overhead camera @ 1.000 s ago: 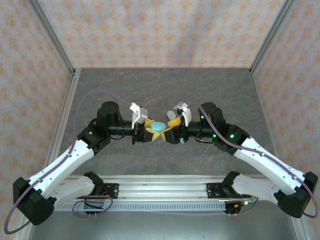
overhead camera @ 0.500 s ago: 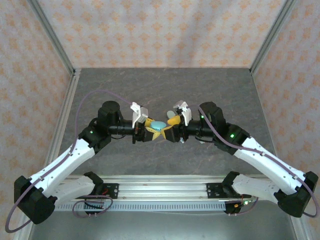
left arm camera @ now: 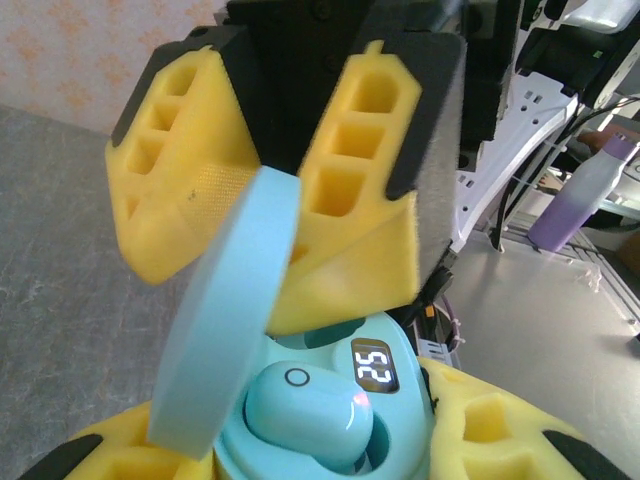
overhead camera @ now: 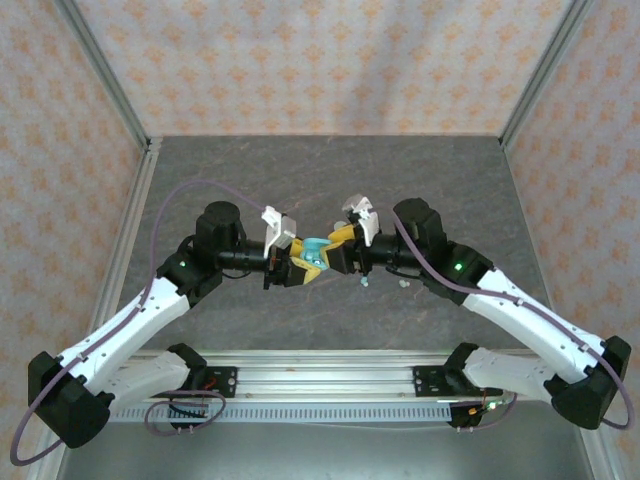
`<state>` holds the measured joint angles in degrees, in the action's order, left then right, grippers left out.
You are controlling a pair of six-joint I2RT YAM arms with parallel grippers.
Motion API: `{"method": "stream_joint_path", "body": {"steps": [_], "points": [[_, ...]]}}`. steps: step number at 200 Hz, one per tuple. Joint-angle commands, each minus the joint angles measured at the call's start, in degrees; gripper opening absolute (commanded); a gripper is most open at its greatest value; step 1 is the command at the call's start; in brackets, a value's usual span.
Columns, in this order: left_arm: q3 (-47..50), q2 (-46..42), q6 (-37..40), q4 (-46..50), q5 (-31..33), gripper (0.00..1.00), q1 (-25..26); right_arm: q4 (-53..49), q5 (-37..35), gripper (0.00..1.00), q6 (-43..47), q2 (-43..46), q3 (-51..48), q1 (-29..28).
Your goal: Insert wireless bluetooth earbuds into charging case
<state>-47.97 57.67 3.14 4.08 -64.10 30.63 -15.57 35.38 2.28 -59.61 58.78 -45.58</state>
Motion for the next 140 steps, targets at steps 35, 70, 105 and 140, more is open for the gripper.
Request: {"method": "stream_joint_path", "body": {"steps": [35,70,105,140], "points": [[-2.5,0.4,2.7,2.8,-1.8,0.01,0.1,2.9,2.6,0.13,3.3,-0.8,2.2,0.1],[-2.5,0.0,3.5,3.9,-0.2,0.04,0.1,4.2,2.7,0.04,3.9,-0.5,1.8,0.1],[-1.5,-1.2,2.6,2.9,3.3,0.25,0.1,4.5,2.7,0.0,4.7,0.3,1.7,0.0],[1.1,-3.4,-0.1,-1.1,7.4,0.58,0.0,2.9,1.6,0.0,5.8,0.7,2.1,0.0]]}}
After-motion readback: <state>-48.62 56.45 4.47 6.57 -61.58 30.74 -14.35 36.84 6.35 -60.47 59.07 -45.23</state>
